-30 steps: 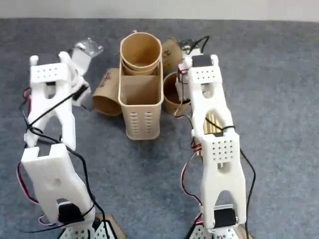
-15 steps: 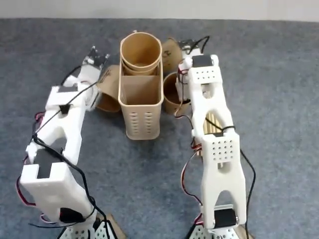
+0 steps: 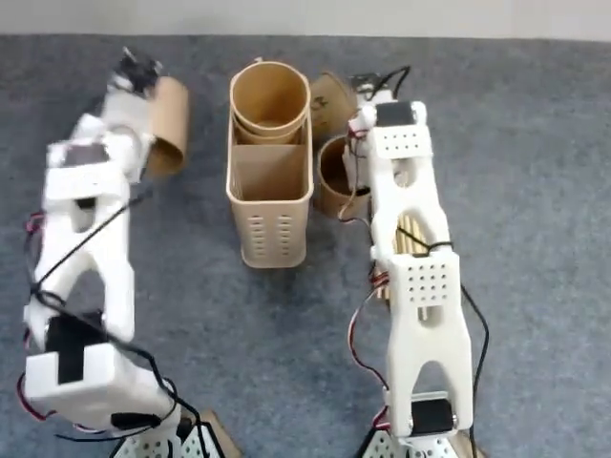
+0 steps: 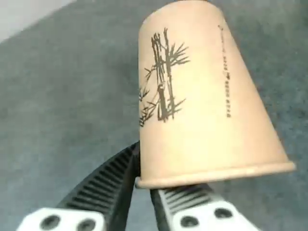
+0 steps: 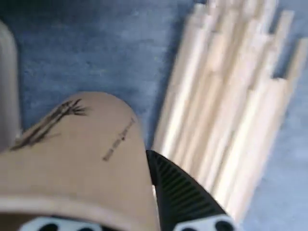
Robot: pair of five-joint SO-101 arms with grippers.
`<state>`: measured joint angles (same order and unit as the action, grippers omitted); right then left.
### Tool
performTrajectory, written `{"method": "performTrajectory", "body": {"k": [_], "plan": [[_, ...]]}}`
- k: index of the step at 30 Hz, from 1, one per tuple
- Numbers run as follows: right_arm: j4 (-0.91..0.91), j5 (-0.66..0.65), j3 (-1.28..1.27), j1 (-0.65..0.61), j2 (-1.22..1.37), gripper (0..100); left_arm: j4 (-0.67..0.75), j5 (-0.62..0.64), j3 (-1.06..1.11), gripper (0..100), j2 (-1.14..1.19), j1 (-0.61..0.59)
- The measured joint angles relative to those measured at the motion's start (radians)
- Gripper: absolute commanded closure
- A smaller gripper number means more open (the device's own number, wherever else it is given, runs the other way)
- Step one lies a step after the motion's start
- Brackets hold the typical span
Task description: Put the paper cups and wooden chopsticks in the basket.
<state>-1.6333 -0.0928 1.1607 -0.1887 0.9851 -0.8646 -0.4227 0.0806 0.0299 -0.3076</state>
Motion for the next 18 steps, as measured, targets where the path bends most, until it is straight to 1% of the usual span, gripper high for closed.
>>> {"method": "performTrajectory", "body": {"k": [4,6,8,9,11,14,16,18], "plan": [[-0.100,0.000,0.207,0.032,0.000,99.4,-0.399,0.000,-0.307,100,-0.025,0.005],[-0.112,0.000,0.313,0.044,0.000,99.4,-0.598,0.003,-0.479,100,-0.028,0.018],[-0.115,0.000,0.407,0.054,0.000,99.4,-0.770,0.000,-0.638,100,-0.029,0.052],[-0.115,0.000,0.442,0.054,0.000,99.4,-0.830,0.000,-0.706,100,-0.037,0.071],[-0.115,0.000,0.476,0.061,-0.002,99.4,-0.879,0.000,-0.784,100,-0.052,0.103],[-0.117,0.000,0.488,0.075,-0.009,99.4,-0.901,0.000,-0.829,100,-0.060,0.129],[-0.118,0.000,0.488,0.084,-0.057,99.4,-0.902,0.008,-0.833,100,-0.060,0.157],[-0.118,0.000,0.476,0.098,-0.158,99.4,-0.904,0.026,-0.833,100,-0.061,0.190]]}}
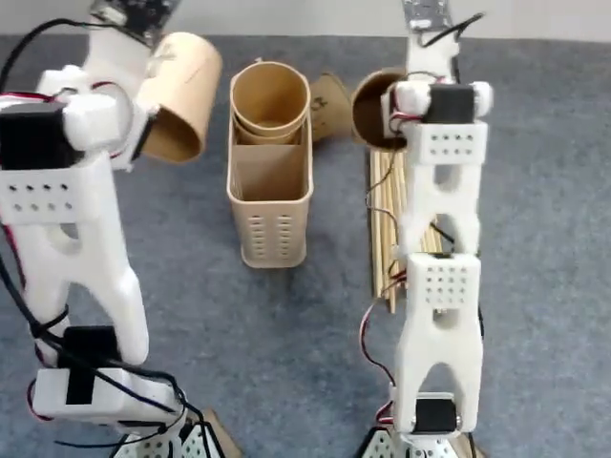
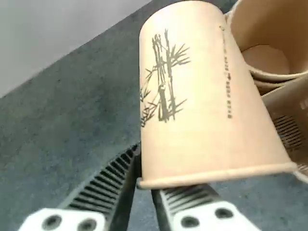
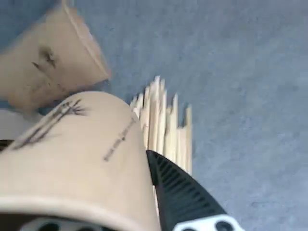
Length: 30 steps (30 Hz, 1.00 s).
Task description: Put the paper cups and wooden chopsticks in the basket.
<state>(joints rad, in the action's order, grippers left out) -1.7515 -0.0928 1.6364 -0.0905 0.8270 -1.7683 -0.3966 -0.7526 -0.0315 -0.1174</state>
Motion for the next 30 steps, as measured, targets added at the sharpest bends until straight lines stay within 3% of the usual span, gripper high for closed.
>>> {"method": "performTrajectory", "body": {"k": [8,12,17,22,30], "plan": [[0.000,-0.086,-0.651,0.015,-0.586,99.4,-0.003,0.110,0.000,100,-0.132,0.195],[0.000,-0.126,-0.922,0.017,-0.852,99.4,-0.003,0.236,0.000,100,-0.157,0.269],[0.029,-0.161,-1.099,0.015,-1.111,99.4,-0.003,0.428,0.000,100,-0.123,0.273],[0.095,-0.173,-1.247,0.015,-1.237,99.4,-0.006,0.588,0.038,99,-0.110,0.304],[0.140,-0.178,-1.327,0.012,-1.257,99.4,-0.006,0.637,0.210,98,-0.160,0.307]]}}
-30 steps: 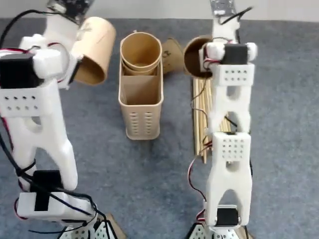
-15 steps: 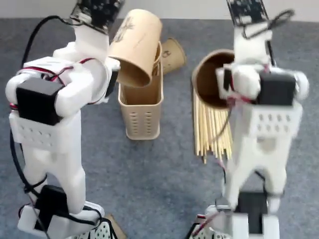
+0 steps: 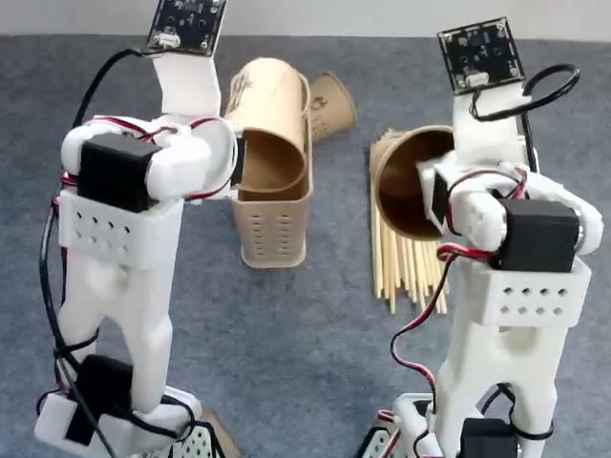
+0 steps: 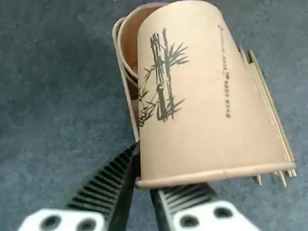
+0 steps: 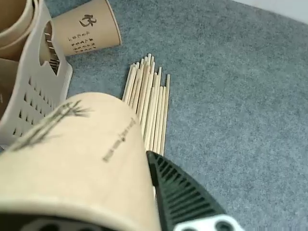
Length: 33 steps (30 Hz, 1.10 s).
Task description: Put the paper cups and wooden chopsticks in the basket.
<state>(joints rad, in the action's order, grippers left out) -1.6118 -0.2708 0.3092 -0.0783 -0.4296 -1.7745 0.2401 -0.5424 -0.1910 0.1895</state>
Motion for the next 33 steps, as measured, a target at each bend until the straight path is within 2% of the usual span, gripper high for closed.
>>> {"method": "performTrajectory", "body": {"k": [5,9,16,24,33], "plan": [[0.000,0.000,-0.005,-0.077,0.000,99.4,0.000,0.000,-0.003,87,0.057,-0.031],[0.000,0.000,-0.005,-0.097,0.000,99.4,0.000,0.000,-0.086,86,0.140,-0.032],[0.000,0.000,-0.005,-0.103,0.000,99.4,0.000,0.000,-0.364,86,0.270,-0.032],[0.000,0.000,-0.005,-0.103,0.000,99.4,0.005,-0.083,-0.643,86,0.439,-0.055],[0.000,0.000,-0.011,-0.103,-0.002,99.4,0.193,-0.092,-0.664,86,0.681,-0.163]]}}
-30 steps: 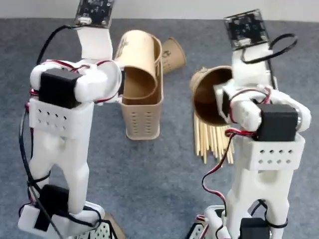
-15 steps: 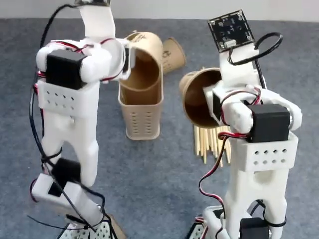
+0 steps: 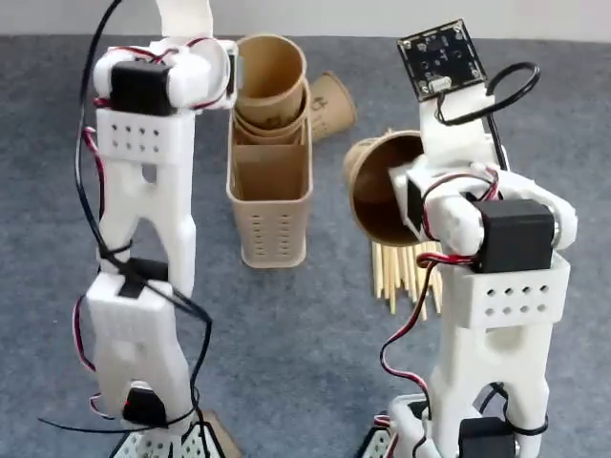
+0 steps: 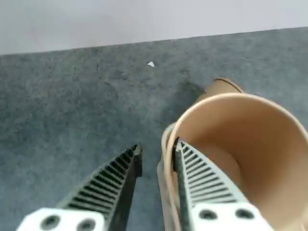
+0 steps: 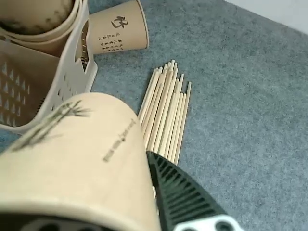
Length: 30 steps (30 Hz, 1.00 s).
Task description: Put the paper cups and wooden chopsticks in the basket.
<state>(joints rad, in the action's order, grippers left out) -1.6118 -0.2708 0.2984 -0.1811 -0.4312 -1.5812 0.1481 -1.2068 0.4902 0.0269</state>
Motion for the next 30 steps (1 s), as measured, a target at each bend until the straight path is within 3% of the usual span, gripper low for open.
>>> {"method": "performTrajectory", "body": {"k": [6,15,23,30], "plan": [[0.026,0.000,0.000,0.000,-0.002,99.4,0.060,0.000,0.000,86,0.025,-0.035],[0.121,0.000,0.000,-0.072,-0.002,99.4,-0.060,0.000,-0.109,86,0.026,-0.003],[0.322,0.063,0.000,-0.080,-0.002,99.4,-0.149,-0.003,-0.362,86,0.025,0.021],[0.463,0.086,0.000,-0.180,0.055,99.4,-0.167,-0.003,-0.388,86,0.025,-0.158]]}}
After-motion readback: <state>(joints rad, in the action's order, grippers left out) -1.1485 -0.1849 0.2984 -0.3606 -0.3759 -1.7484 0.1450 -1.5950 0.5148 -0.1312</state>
